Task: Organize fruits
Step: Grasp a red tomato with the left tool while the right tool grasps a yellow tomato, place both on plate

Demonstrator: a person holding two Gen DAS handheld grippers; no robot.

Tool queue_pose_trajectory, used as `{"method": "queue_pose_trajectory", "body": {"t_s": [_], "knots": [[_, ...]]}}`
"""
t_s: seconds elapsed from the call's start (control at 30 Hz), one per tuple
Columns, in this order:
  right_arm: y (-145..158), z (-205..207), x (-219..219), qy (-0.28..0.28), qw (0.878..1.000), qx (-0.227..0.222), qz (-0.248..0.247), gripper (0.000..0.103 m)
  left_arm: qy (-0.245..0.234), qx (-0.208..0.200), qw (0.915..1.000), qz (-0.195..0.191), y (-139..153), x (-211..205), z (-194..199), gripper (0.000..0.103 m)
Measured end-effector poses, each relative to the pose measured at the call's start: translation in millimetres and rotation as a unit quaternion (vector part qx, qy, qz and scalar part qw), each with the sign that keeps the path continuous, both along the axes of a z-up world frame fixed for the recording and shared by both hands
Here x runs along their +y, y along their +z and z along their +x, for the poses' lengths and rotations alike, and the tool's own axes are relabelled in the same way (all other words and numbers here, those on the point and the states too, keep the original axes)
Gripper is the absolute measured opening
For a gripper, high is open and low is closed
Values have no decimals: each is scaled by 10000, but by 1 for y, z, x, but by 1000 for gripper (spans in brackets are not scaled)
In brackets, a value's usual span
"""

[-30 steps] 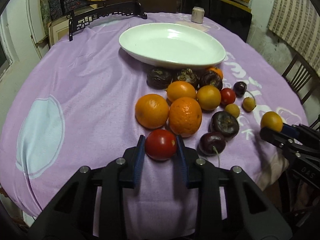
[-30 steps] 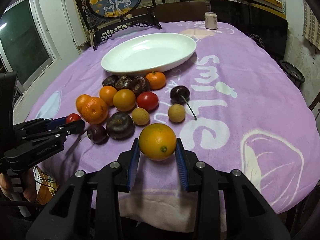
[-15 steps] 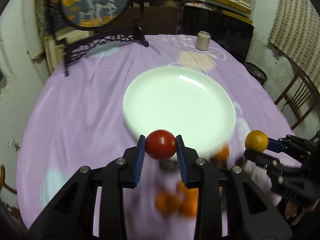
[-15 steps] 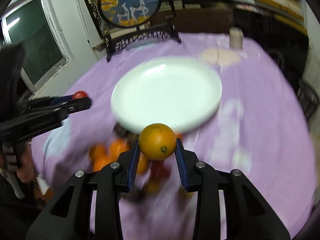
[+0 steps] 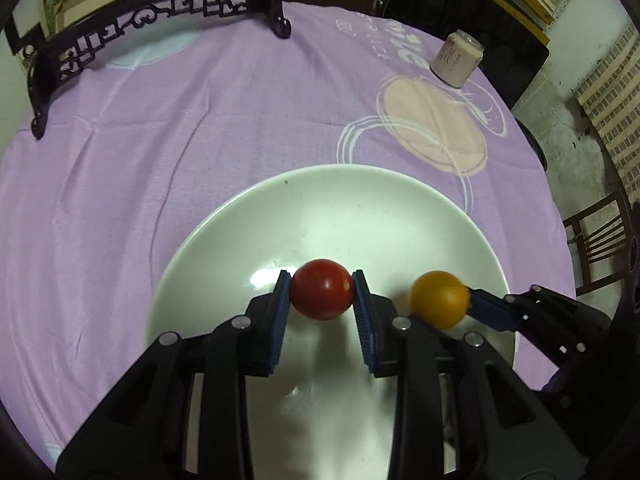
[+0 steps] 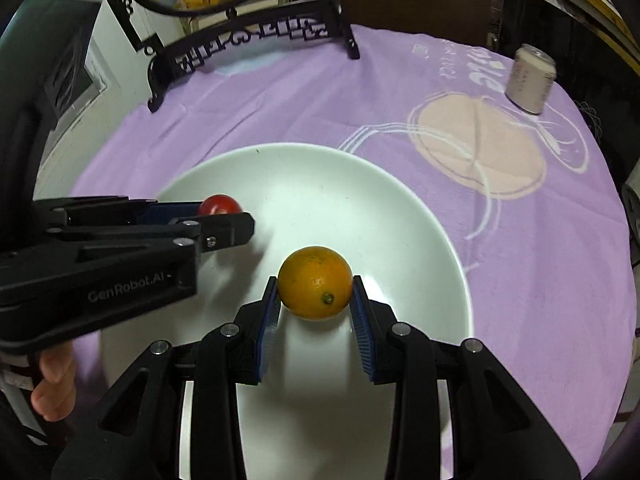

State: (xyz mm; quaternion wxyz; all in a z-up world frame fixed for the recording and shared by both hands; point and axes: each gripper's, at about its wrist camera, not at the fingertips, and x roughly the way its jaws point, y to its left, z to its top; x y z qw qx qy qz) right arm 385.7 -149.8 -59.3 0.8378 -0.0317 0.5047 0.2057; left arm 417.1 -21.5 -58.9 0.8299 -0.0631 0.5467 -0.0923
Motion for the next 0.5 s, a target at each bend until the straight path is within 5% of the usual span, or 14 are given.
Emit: {"method": "queue_pose_trajectory", "body": {"t_s": [0.03, 0.07, 0.13, 0.27, 0.43, 0.47, 0.5], "knots": [[-1, 0, 0, -38, 10000, -6, -35, 37, -4, 11, 10000, -9, 0, 0, 1, 35], [-1, 0, -1, -85, 9999, -35, -78, 42, -4, 11, 10000, -42, 1, 1, 0, 56], [8, -7, -8, -246, 9990, -326, -165, 66, 49, -151, 9997, -170, 12, 9, -9, 78], [46, -51, -24, -382, 9957, -839, -58, 72, 40, -706, 9970, -326, 47, 26, -55, 85], [75, -155, -41, -843, 9887, -1235, 127, 75, -271, -1616, 9857, -399, 79, 38, -167, 98], [73, -176, -42, -967, 9862, -1344, 60, 77, -386, -1716, 9838, -358, 77, 38, -193, 98], [69, -197, -40, -1065, 9838, -1443, 27, 93, -450, -1790, 9822, -356, 74, 39, -212, 98]]}}
